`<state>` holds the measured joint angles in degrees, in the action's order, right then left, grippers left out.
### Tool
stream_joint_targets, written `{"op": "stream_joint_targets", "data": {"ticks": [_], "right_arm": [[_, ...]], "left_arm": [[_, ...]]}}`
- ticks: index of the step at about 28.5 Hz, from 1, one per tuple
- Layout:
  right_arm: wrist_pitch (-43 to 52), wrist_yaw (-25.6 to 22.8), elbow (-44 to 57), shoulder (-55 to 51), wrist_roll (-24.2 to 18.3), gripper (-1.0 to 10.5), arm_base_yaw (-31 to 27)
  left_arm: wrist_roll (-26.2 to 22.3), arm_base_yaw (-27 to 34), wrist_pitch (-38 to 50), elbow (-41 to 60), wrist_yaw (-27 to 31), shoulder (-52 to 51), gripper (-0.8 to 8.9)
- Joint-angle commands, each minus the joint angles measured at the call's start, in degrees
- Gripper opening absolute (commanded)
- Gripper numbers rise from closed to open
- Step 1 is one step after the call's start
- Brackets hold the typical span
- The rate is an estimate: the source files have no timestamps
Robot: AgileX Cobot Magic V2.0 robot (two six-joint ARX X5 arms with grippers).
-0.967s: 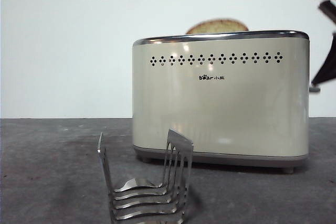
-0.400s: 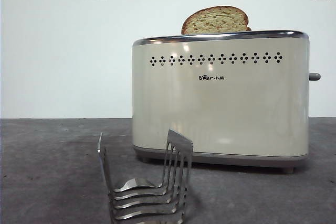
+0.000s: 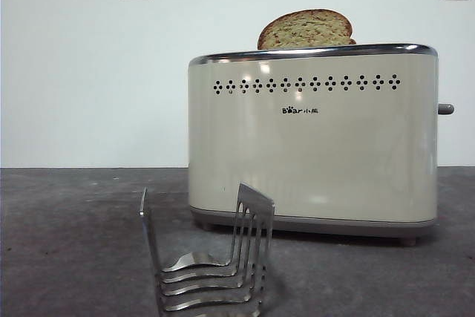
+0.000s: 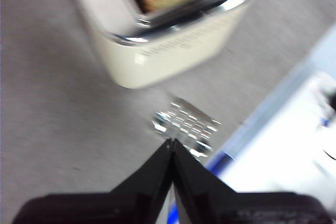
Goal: Pick up a slice of bread from the rack,put the bread on the toaster,press the button
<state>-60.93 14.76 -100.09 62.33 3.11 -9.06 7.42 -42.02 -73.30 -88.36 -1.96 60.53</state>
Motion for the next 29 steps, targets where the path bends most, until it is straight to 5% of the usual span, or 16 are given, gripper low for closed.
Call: {"op": "stream_joint_targets", "data": {"ticks": [1, 4, 9, 12, 21, 25, 29], "right_arm": [[-1.66, -0.26, -0.04, 0.59, -0.44, 0.0, 0.04], [-4.79, -0.28, -0.04, 1.18, -0.42, 0.0, 0.04], [-11.76, -0.63, -0.04, 3.58, -0.42, 0.0, 0.04], [-15.69, -0.96, -0.04, 5.51, -0.42, 0.0, 0.04], [-16.68, -4.13, -0.02, 13.62, -0.42, 0.0, 0.04], [-16.22, -4.63, -0.02, 17.46, -0.42, 0.0, 0.04], [-13.81, -4.76, -0.02, 20.28, -0.42, 0.0, 0.04]], "left_arm": [[-14.43, 8.41, 9.60, 8.00, -1.68, -5.42, -0.04], [-21.20, 18.32, 28.46, 23.02, -2.97, -14.25, -0.04], [-21.14, 31.28, 60.24, 50.40, 0.92, -30.05, -0.04], [-20.28, 34.45, 70.14, 64.08, 4.81, -38.25, -0.04], [-4.70, 35.74, 72.59, 87.54, 4.52, -57.75, -0.04], [-5.64, 35.78, 63.78, 87.93, 4.46, -60.28, -0.03], [-10.60, 35.78, 63.82, 87.93, 4.50, -60.33, -0.03]]}}
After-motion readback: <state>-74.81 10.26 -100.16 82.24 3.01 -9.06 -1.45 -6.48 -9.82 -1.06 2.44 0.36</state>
